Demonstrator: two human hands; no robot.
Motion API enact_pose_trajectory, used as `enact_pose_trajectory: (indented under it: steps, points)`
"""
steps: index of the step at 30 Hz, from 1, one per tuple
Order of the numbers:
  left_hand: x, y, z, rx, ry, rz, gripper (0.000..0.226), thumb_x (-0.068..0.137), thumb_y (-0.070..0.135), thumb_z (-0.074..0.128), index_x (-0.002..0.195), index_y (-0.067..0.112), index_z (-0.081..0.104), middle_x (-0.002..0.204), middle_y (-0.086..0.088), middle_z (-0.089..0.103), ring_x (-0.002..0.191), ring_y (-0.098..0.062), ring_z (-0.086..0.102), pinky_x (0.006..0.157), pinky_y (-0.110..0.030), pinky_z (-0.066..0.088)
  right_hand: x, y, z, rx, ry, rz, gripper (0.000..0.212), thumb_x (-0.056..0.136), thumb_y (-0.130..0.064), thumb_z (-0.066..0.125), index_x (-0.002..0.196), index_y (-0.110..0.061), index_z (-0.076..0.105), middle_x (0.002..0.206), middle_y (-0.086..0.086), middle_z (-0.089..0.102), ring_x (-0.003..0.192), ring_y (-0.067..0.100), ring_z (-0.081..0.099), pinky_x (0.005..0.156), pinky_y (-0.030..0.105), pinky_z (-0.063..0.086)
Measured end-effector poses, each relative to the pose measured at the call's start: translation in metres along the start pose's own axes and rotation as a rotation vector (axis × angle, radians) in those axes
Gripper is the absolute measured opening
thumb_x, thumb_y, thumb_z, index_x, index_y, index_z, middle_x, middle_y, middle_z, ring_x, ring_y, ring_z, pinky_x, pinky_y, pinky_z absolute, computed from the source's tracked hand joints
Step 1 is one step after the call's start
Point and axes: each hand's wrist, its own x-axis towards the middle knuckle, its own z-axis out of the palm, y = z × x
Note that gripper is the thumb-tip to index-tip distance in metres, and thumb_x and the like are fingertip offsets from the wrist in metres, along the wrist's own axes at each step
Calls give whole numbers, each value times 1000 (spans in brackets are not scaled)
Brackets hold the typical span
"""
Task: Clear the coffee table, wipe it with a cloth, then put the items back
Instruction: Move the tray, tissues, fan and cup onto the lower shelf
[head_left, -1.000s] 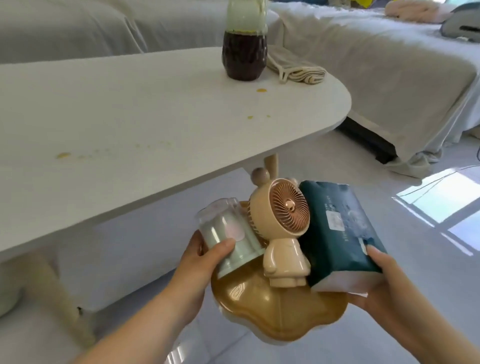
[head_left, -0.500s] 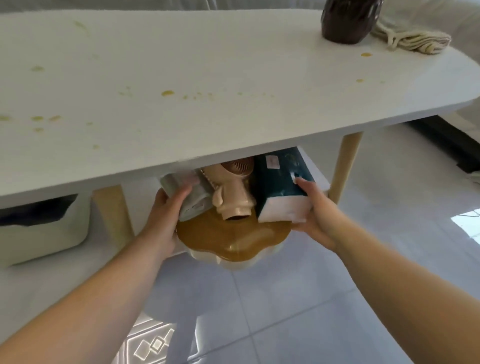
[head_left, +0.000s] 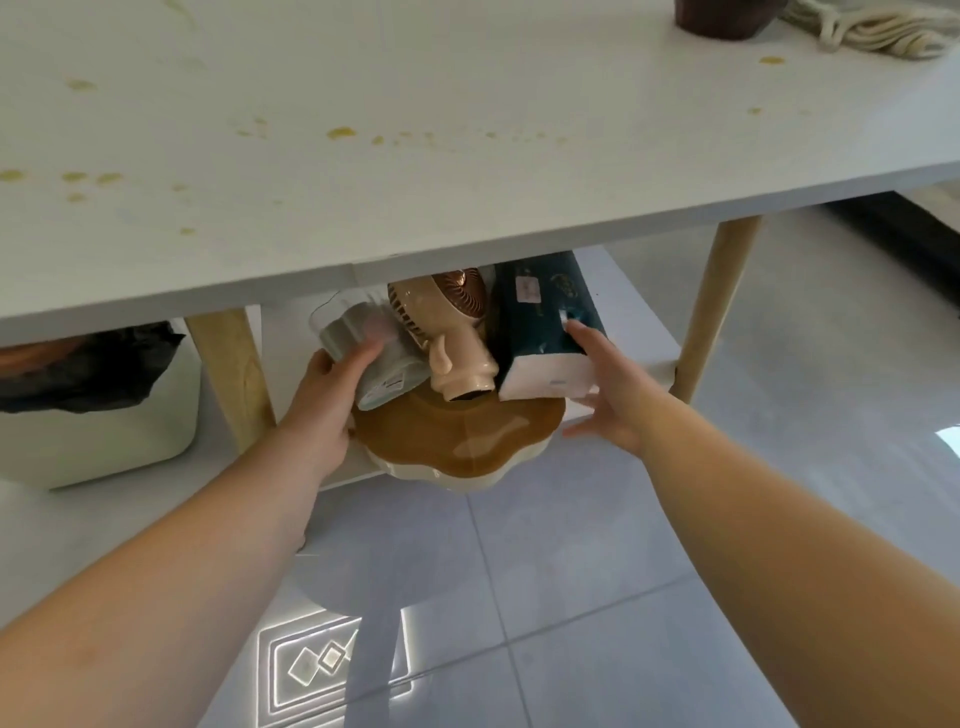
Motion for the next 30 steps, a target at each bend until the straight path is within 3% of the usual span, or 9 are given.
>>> enact_pose_trajectory:
  steps: [3,6,12,15,21,26,30]
  points:
    - [-6,-5,-7,-16,27,-40,39,75,33,64,109,25,45,98,0,59,91,-17,56,72,-39,49,-2,7,-8,83,-39,40,46,83,-41,56,121,-28,34,127,8,42,123,37,41,90,61,40]
    - [-10,-10,-13,-30,34,-117,49,71,37,67,113,25,45,99,0,58,91,-19,56,62,-39,51,0,6,-10,87,-50,47,38,83,-39,56,112,-27,35,119,7,44,120,37,43,90,61,41]
    - [-5,-9,-1,58,51,-201,56,69,49,65,114,24,44,95,-3,62,86,-22,60,54,-37,49,11,-6,0,9,-72,15,57,84,-37,56,133,-25,29,137,9,39,124,36,40,93,61,39]
    - [4,-1,10,118,73,-159,59,72,55,60,119,22,45,95,-2,62,83,-18,58,59,-35,47,17,-17,7,-77,-138,-38,57,86,-38,53,134,-23,28,140,10,38,125,34,40,94,59,40]
    - [15,10,16,185,88,-116,70,75,54,56,131,19,35,123,-7,56,101,-25,53,81,-46,44,17,-30,24,-170,-56,-139,58,88,-40,48,137,-21,22,140,11,37,127,35,37,93,62,41]
    - [9,-1,6,151,88,-116,61,79,53,53,128,20,38,111,-2,54,84,-15,52,62,-36,46,14,-22,21,-111,-8,-157,58,90,-41,43,138,-21,18,143,10,32,129,35,31,90,58,42]
    - [5,-4,4,30,141,-167,50,82,45,53,121,15,43,102,-9,58,89,-23,55,80,-47,45,9,-19,17,-120,-36,-176,62,89,-40,46,140,-22,15,148,9,25,133,35,27,93,57,41]
